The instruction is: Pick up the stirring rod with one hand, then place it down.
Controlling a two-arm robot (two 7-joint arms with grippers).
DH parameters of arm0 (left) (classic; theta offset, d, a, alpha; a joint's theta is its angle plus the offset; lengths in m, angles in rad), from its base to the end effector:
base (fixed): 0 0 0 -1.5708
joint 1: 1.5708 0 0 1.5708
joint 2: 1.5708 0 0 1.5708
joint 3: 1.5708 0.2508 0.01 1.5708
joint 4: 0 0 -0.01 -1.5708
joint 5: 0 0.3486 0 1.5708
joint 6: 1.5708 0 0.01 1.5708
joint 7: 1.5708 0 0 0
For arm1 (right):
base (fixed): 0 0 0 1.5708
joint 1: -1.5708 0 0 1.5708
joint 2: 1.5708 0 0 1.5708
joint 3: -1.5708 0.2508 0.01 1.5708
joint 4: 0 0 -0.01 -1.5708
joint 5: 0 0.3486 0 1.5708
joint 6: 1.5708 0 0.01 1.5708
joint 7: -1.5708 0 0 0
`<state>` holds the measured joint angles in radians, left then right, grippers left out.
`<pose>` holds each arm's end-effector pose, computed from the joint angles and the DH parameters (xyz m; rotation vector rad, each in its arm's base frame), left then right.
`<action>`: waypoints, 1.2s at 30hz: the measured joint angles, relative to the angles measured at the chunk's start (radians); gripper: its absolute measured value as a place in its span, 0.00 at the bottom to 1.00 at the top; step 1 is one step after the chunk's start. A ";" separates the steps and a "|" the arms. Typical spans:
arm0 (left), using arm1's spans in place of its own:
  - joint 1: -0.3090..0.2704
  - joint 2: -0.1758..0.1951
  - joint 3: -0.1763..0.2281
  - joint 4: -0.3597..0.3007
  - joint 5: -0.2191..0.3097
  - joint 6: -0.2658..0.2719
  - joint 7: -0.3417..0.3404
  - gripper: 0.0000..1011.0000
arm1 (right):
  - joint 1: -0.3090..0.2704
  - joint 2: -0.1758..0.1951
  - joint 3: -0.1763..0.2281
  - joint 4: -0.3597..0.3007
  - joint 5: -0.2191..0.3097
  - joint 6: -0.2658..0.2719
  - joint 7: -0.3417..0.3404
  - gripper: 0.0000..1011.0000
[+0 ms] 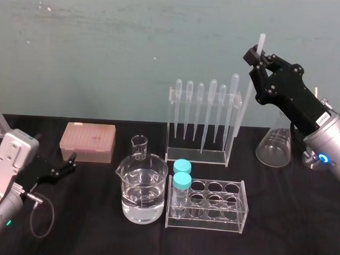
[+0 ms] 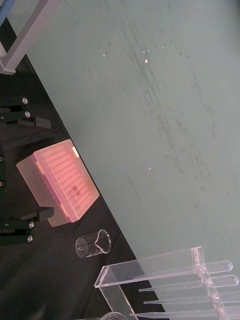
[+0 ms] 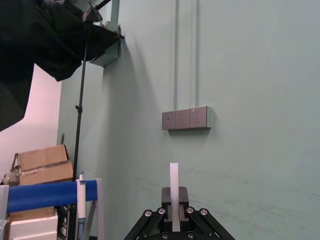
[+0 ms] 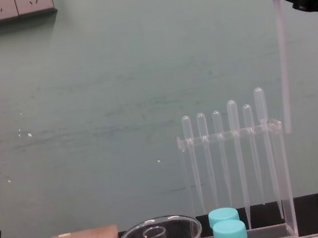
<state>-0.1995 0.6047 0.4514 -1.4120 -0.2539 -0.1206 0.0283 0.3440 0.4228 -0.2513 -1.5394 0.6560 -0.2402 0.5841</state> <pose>0.3893 0.0499 -0.2783 0.3044 -0.2851 1.2479 0.4313 -0.0287 -0.1464 0.4022 -0.2755 -0.7548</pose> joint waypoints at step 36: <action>0.000 0.000 0.000 0.000 0.000 0.000 0.000 0.99 | -0.006 0.002 -0.002 0.007 0.003 0.007 -0.001 0.07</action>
<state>-0.1995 0.6047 0.4514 -1.4120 -0.2539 -0.1205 0.0283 0.3384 0.4251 -0.2538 -1.5321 0.6588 -0.2332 0.5827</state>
